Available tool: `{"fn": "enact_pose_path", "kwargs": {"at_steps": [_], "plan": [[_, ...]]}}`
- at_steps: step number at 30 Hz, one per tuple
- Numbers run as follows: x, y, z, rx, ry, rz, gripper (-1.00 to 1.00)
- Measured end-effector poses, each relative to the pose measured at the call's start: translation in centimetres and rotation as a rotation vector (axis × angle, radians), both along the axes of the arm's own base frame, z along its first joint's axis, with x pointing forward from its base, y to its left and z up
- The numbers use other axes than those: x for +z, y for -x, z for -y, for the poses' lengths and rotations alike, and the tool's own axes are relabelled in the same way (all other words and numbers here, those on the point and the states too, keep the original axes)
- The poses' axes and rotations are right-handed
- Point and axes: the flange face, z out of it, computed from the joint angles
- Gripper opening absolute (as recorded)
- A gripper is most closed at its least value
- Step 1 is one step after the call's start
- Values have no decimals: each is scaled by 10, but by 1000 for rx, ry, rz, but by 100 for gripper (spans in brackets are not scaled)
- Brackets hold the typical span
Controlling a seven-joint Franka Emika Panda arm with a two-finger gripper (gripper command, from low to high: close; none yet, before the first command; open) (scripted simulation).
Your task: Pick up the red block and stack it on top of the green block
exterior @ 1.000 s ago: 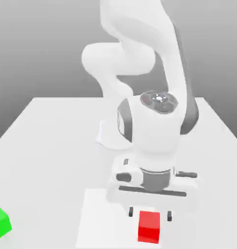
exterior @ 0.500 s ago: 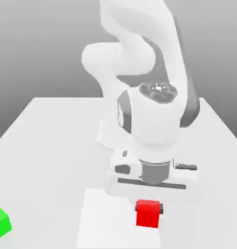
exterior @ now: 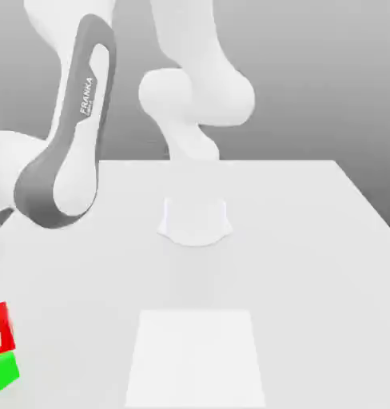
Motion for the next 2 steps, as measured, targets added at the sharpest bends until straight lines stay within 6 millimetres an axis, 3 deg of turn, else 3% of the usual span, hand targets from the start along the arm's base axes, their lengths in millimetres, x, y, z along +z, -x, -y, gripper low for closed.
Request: {"fn": "enact_pose_path", "kwargs": {"at_steps": [2], "plan": [[0,0,0,0,0,0,100]]}}
